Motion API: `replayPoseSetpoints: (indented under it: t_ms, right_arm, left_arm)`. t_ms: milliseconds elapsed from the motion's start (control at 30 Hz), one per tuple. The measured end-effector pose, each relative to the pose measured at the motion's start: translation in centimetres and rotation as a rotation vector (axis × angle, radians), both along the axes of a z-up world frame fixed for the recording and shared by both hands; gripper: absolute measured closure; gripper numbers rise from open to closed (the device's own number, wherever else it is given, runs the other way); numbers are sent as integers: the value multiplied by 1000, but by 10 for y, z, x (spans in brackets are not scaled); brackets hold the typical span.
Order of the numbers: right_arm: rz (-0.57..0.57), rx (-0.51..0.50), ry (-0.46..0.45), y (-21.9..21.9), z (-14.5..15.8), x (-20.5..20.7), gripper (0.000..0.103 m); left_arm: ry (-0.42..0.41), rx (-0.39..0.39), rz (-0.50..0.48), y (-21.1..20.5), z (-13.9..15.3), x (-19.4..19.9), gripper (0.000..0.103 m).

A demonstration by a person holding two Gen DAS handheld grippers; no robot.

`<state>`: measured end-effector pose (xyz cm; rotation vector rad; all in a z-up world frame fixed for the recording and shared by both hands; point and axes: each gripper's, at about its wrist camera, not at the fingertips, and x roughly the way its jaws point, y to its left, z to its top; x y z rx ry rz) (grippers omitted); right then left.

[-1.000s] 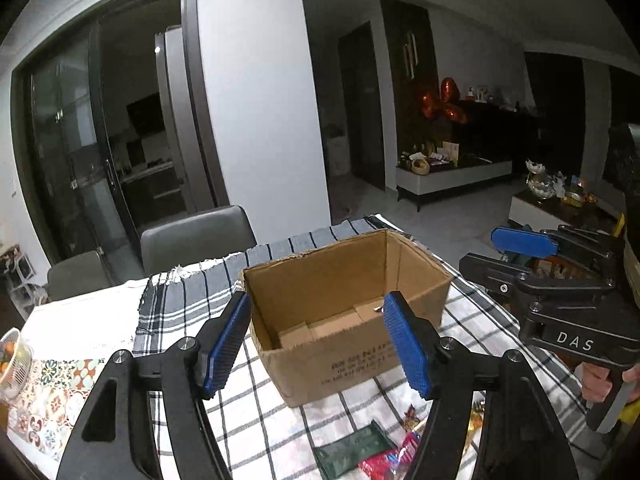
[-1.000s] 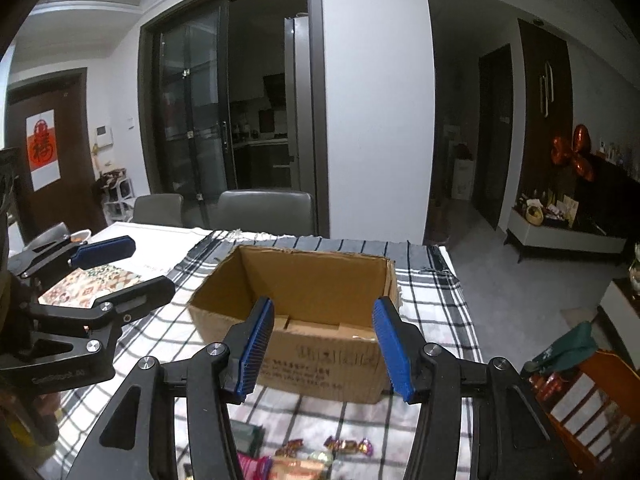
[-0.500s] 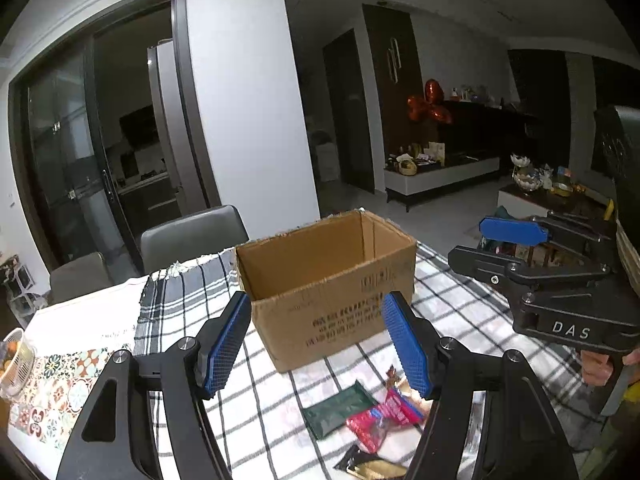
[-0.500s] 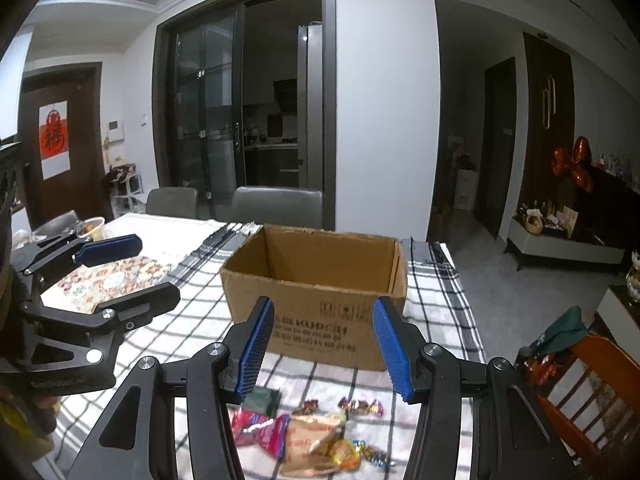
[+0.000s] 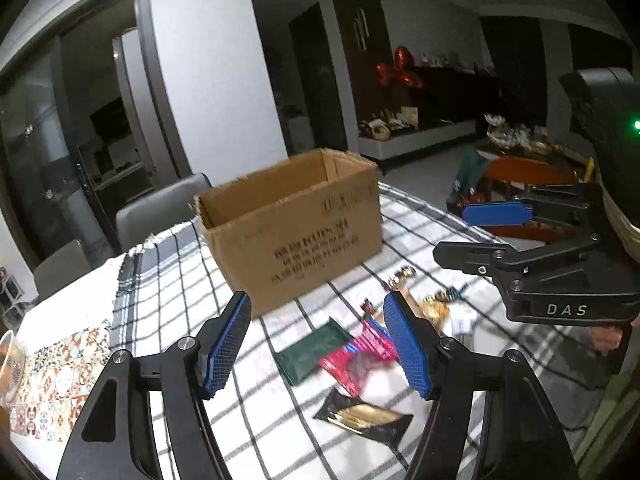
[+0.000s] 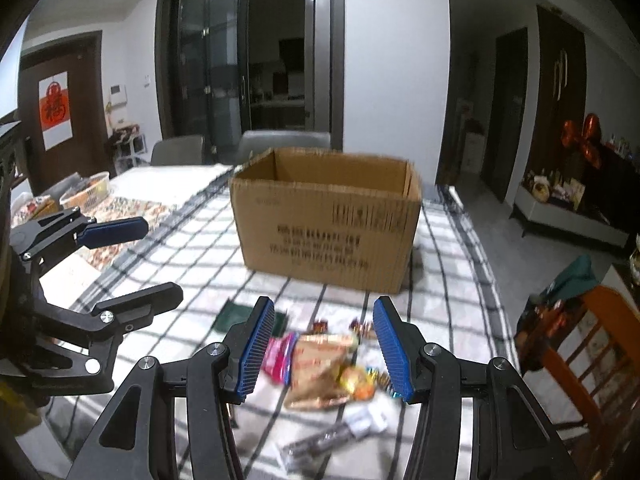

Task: Organize snacks
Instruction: 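Grasp the red hawthorn packet with the left tool while the right tool grasps the tan biscuit packet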

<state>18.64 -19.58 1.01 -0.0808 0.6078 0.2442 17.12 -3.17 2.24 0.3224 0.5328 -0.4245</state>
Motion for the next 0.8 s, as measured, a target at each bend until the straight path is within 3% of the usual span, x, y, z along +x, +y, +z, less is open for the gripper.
replayPoseSetpoints:
  t_ms: [800]
  right_arm:
    - [22,11,185,3,-82,14,51]
  left_arm:
    - [116,146,-238,-29,-86,16,35]
